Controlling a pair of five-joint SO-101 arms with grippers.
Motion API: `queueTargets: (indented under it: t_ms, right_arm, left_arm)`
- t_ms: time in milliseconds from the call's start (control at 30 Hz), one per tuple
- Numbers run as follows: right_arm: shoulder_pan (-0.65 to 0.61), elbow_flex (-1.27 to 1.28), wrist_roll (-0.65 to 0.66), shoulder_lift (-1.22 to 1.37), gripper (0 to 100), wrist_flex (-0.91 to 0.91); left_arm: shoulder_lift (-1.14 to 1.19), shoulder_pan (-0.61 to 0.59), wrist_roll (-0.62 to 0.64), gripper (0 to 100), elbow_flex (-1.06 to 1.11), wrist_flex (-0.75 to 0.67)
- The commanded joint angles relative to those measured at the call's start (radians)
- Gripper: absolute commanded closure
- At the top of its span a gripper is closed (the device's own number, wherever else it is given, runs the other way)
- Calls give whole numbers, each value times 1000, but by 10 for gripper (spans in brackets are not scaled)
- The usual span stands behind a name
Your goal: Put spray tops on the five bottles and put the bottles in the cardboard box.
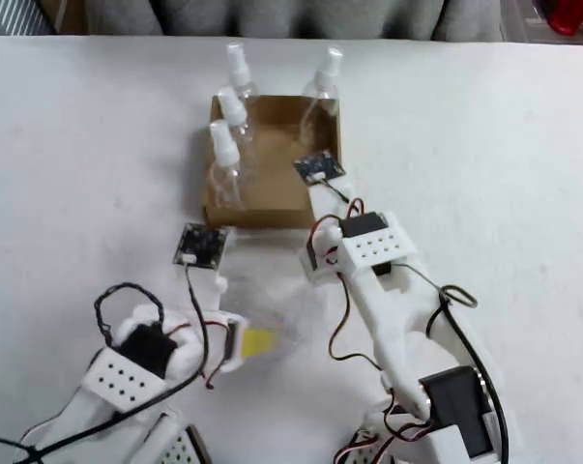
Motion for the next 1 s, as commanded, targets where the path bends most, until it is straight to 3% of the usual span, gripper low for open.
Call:
queueTargets:
  t_ms: [0, 133, 433, 567, 967]
  right_arm:
    - [7, -35, 2, -4, 983, -4]
    - [7, -35, 2, -4, 983, -4]
    - [7, -34, 5, -4, 983, 1]
    - [2, -34, 8, -4, 983, 12]
    - [2, -34, 9, -4, 983, 12]
  left_arm:
    - [62, 48, 43, 664, -69, -64]
    - [166, 28, 49, 664, -94, -141]
    - [507, 25, 132, 664, -269, -161]
    - [616, -18, 201, 664, -278, -279]
    - [657, -33, 207, 668, -273, -305]
